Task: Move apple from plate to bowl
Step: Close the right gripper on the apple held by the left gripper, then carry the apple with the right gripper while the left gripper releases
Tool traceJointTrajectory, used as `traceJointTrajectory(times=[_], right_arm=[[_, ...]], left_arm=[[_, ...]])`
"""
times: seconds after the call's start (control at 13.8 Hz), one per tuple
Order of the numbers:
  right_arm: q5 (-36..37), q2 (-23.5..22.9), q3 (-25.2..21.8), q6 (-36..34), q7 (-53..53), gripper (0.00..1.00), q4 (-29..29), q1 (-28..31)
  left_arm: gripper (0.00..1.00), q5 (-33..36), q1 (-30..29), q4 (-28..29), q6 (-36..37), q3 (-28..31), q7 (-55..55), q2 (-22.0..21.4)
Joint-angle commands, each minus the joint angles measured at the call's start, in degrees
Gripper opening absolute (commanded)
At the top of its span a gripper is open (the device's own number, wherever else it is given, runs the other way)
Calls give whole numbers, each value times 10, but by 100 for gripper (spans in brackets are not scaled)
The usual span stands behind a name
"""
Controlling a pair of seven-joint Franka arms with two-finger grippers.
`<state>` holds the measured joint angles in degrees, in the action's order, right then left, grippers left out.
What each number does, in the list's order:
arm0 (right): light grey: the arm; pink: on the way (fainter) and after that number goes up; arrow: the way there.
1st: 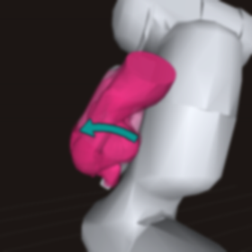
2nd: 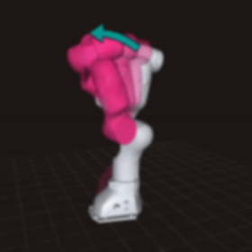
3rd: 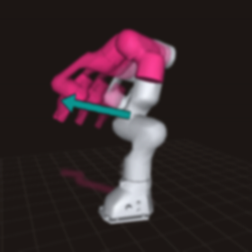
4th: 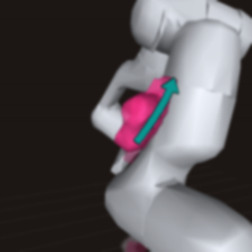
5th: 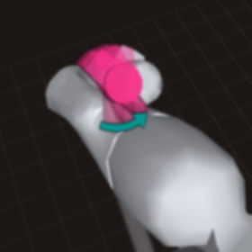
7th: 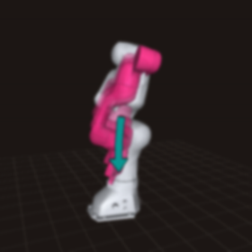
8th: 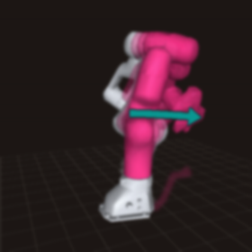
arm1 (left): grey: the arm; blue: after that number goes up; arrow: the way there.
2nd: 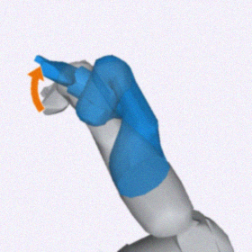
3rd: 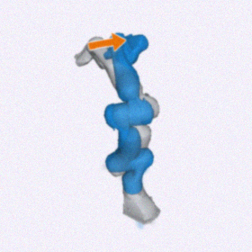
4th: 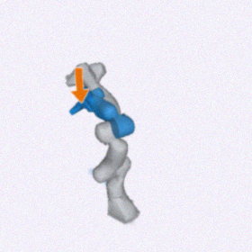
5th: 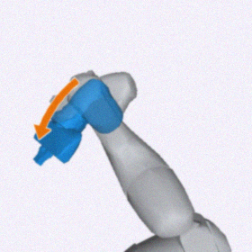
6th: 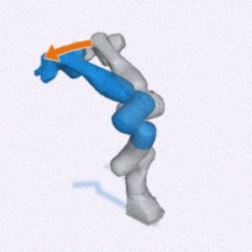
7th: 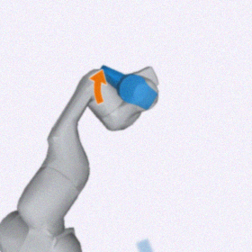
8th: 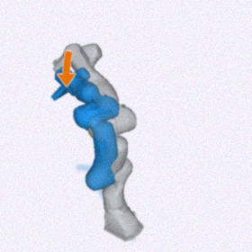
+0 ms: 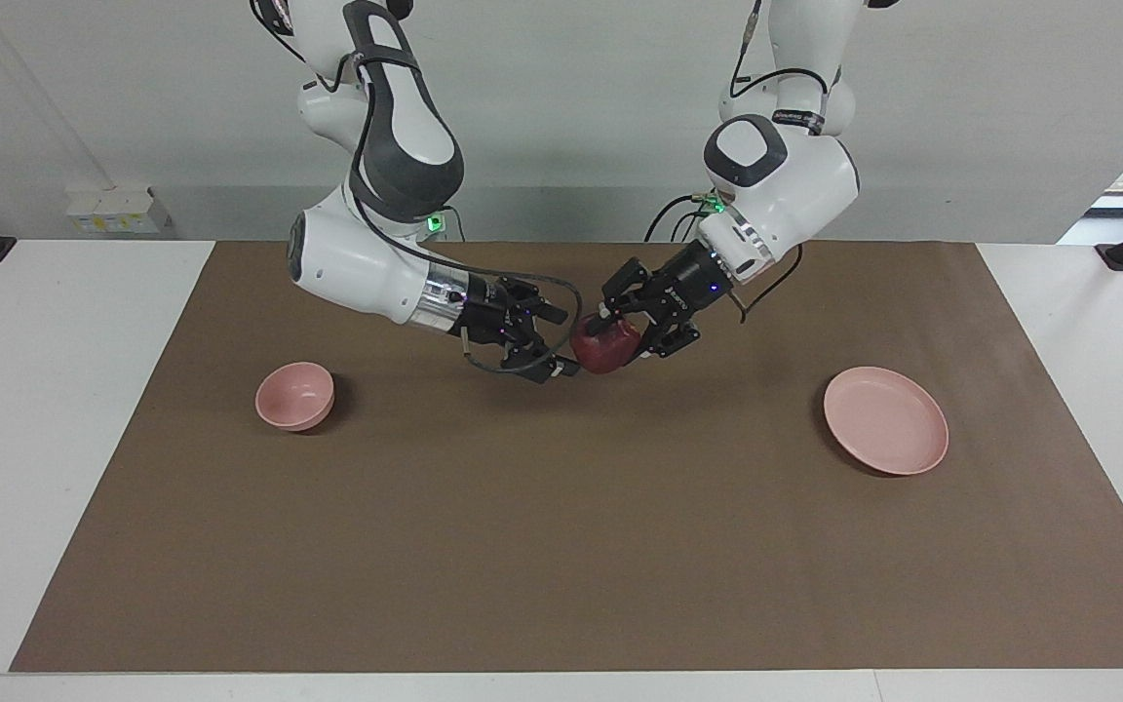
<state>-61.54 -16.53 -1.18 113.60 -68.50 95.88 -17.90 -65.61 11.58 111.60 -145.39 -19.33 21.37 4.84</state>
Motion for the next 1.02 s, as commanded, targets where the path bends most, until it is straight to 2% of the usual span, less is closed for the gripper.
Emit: traceJointTrajectory(times=[0.0, 0.15, 0.22, 0.29, 0.36, 0.51, 0.58, 0.65, 0.73, 0.94], right_arm=[[-17, 7, 0, 14, -11, 100, 12, -8], [-17, 7, -1, 22, -11, 100, 13, -16], [-17, 7, -1, 27, -9, 78, 13, -21], [-17, 6, 0, 22, -8, 24, 11, -18], [-17, 6, 0, 15, -4, 0, 10, -13], [-14, 5, -1, 8, 14, 0, 9, -11], [-15, 5, -1, 6, 20, 0, 8, -8], [-15, 5, -1, 4, 26, 0, 8, -5], [-15, 5, -1, 4, 36, 0, 8, 0], [-8, 5, -1, -14, 64, 0, 9, 13]], left_arm=[[0, 19, 25, -16, -10, 6, -36, 10], [0, 19, 32, -16, -10, 6, -50, 10], [0, 20, 34, -17, -11, 6, -55, 10], [2, 22, 32, -23, -11, 6, -55, 10], [5, 26, 32, -25, -11, 6, -56, 11], [15, 29, 31, -29, -12, 6, -74, 17], [26, 29, 31, -30, -12, 6, -82, 17], [57, 30, 31, -34, -13, 6, -87, 18], [98, 41, 31, -35, -16, 6, -89, 18], [100, 65, 28, -41, -17, 7, -117, 17]])
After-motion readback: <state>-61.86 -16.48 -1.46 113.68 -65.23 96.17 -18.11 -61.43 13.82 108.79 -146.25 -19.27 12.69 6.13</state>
